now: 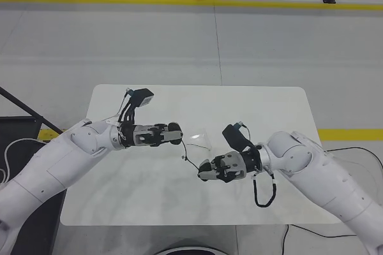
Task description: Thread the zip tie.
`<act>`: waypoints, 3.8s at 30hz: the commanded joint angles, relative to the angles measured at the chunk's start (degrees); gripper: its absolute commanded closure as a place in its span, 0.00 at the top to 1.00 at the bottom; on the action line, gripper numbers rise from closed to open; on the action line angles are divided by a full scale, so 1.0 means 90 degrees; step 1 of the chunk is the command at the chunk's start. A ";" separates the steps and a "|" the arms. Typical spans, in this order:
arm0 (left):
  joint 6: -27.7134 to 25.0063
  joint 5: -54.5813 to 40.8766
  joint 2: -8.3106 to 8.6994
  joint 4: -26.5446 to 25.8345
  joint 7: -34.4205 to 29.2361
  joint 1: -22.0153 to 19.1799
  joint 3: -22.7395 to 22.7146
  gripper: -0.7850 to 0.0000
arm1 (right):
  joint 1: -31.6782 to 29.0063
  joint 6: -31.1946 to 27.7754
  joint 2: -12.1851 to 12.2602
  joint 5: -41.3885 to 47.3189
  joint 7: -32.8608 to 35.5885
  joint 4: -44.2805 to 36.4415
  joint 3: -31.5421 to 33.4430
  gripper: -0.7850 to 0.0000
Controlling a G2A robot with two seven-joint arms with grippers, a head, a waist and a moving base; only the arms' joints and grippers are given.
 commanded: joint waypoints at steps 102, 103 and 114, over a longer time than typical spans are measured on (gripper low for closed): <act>0.1508 0.2610 0.0168 -0.0409 0.2191 0.2181 -0.2866 1.00 | 0.1373 0.7530 -0.0990 -0.6493 0.4393 -0.2043 -0.1063 0.00; 0.1508 0.2610 0.0168 -0.0409 0.2191 0.2181 -0.2866 1.00 | 0.1461 0.7516 -0.1113 -0.6481 0.4463 -0.1932 -0.1162 0.00; 0.1508 0.2610 0.0168 -0.0409 0.2191 0.2181 -0.2866 1.00 | 0.2326 0.7596 -0.2485 -0.6152 0.4634 -0.0035 -0.2086 0.00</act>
